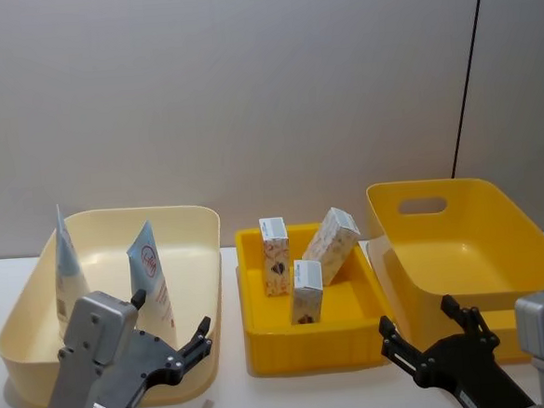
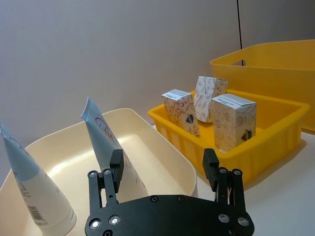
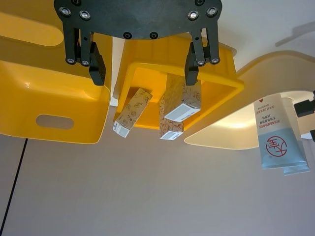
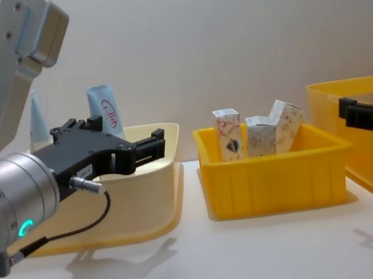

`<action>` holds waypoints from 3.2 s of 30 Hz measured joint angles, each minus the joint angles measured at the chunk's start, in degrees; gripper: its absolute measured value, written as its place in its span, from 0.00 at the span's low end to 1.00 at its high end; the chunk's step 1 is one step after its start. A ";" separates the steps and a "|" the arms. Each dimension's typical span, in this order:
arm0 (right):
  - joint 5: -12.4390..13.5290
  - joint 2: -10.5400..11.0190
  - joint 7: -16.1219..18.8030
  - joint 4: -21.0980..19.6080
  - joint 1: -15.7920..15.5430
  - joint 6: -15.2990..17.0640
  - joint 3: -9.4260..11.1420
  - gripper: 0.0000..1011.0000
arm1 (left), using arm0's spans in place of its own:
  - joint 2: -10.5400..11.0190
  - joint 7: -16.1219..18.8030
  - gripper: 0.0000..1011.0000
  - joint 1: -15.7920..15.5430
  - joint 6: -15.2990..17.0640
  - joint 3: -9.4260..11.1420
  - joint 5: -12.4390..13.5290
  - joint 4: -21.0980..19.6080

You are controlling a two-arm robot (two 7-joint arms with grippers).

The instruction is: Bimanual collaborative sorting of washing and personal care products

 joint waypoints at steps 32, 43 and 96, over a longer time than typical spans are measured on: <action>0.00 0.00 0.00 0.00 0.00 0.00 0.00 0.99 | -0.10 -0.11 0.99 0.99 1.01 -2.09 -1.90 -1.12; 0.00 0.00 0.00 0.00 0.00 0.00 0.00 0.99 | -1.00 -0.68 0.99 0.87 4.19 -4.49 -5.17 -2.22; 0.00 0.00 0.00 0.00 0.00 0.00 0.00 0.99 | -8.05 -4.16 0.91 -13.46 9.32 -5.85 -6.08 17.54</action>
